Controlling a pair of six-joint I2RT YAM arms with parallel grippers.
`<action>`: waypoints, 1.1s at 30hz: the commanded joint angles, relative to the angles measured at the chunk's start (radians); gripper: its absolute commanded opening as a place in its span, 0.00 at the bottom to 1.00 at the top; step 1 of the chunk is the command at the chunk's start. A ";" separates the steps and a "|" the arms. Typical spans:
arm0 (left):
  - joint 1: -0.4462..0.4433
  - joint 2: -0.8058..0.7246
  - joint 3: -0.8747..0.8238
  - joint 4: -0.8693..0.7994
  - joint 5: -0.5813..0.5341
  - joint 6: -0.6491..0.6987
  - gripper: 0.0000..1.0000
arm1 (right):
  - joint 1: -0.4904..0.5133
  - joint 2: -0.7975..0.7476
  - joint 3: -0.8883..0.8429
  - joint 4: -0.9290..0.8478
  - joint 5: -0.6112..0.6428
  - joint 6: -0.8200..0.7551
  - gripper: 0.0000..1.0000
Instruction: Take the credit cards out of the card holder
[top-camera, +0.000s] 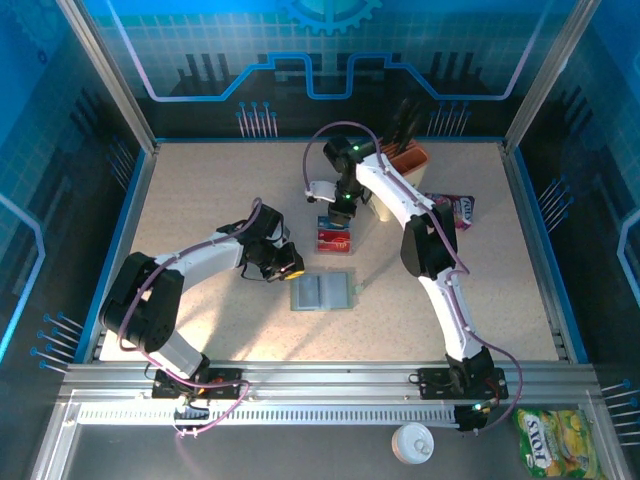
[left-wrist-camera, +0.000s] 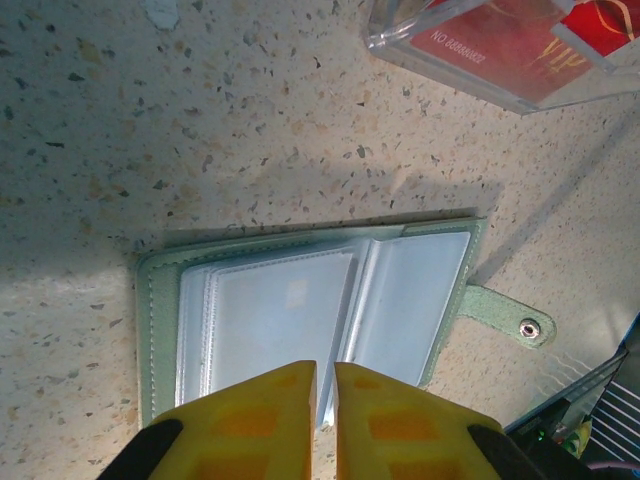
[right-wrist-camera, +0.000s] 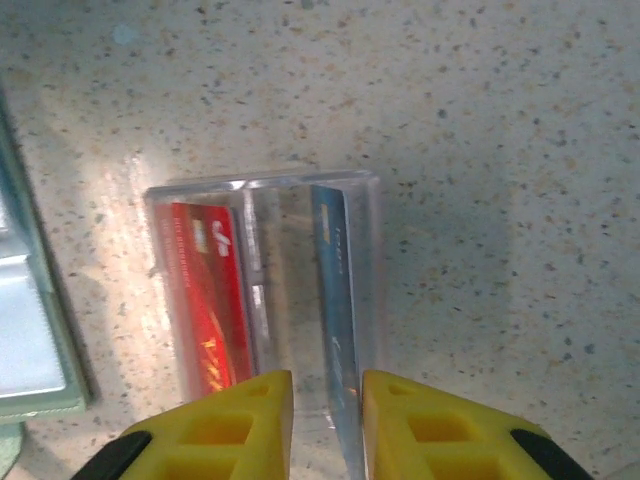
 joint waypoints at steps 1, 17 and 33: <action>0.010 -0.011 -0.006 -0.010 0.019 0.005 0.13 | 0.003 -0.068 -0.014 0.054 0.052 0.019 0.28; 0.012 -0.004 -0.010 -0.001 0.024 0.006 0.13 | 0.011 -0.093 -0.126 0.199 0.120 0.037 0.37; 0.012 -0.017 -0.015 0.000 0.023 0.002 0.13 | 0.028 -0.145 -0.160 0.236 0.133 0.032 0.38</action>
